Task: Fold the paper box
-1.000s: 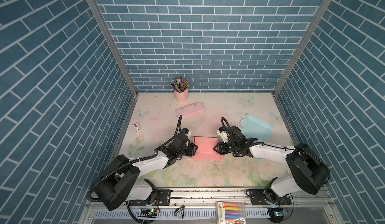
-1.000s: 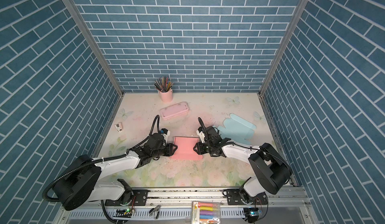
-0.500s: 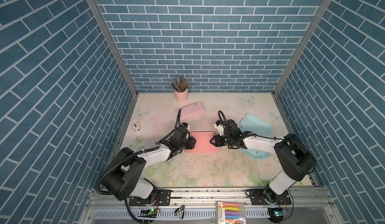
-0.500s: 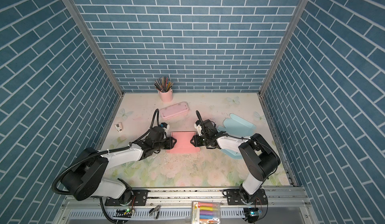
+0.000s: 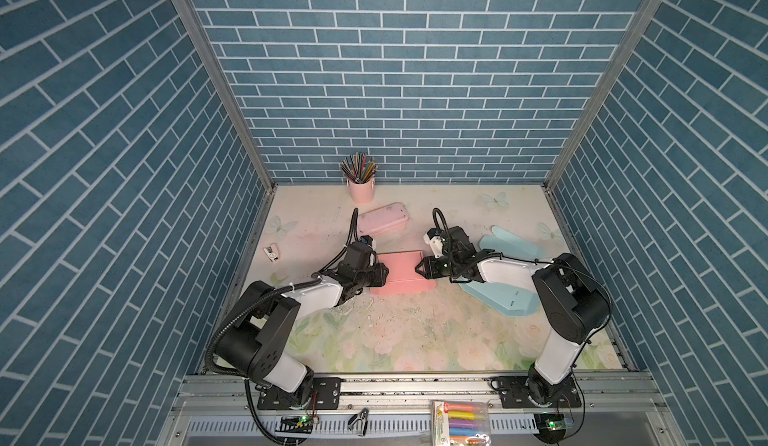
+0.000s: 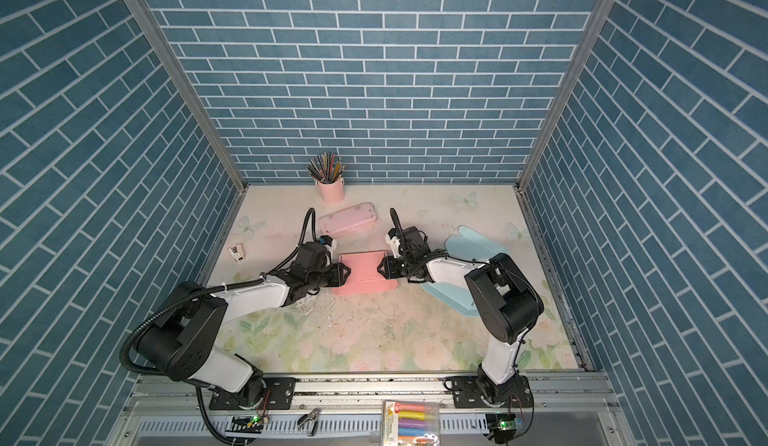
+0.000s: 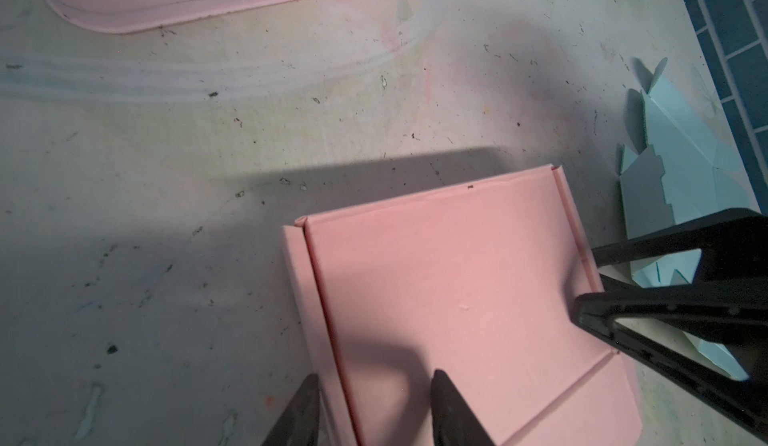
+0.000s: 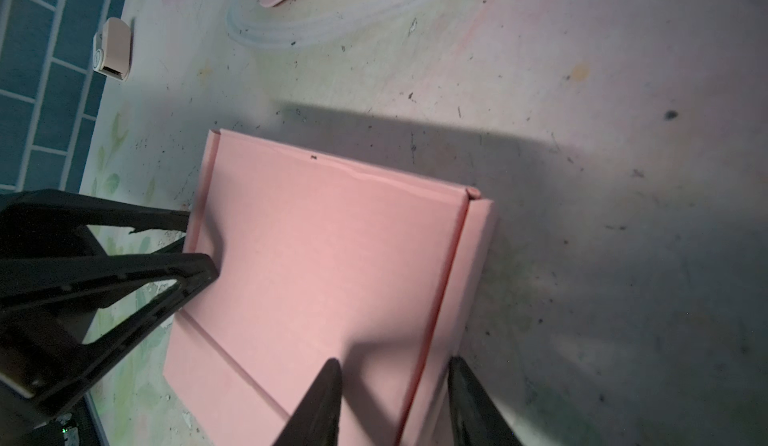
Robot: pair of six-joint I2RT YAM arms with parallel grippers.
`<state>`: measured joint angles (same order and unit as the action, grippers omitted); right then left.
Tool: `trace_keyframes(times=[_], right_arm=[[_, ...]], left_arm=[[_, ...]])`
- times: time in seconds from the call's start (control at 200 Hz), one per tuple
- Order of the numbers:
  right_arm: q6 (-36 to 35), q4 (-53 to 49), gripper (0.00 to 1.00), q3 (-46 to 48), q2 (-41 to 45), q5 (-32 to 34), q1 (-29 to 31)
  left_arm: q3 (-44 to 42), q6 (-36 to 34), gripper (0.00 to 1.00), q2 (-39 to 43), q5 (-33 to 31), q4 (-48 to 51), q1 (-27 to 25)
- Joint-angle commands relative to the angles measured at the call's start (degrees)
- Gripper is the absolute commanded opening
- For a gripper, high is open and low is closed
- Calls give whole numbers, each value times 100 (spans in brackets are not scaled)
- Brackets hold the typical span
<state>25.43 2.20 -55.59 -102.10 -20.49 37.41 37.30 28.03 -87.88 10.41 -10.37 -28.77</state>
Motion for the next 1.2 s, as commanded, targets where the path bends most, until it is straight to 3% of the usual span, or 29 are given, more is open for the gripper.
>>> trace_keyframes(times=[0.0, 0.135, 0.285, 0.545, 0.82, 1.195], right_arm=[[-113, -56, 47, 98, 177, 127, -17], [-125, -239, 54, 178, 449, 335, -19], [-170, -483, 60, 191, 784, 588, -7], [-233, -1013, 61, 296, 1350, 945, 121], [11, -1105, 62, 698, 1673, 934, 377], [146, -988, 64, 515, 1187, 750, 487]], left_arm=[[-21, -9, 46, 1, 29, -39, 75], [-66, -8, 56, 173, -4, 13, 159], [-57, -85, 58, 421, -53, 187, 213], [-297, -54, 63, 1208, -240, 825, 214], [-979, 481, 73, 2256, -42, 1019, -28], [-989, 644, 73, 1910, -70, 750, -453]])
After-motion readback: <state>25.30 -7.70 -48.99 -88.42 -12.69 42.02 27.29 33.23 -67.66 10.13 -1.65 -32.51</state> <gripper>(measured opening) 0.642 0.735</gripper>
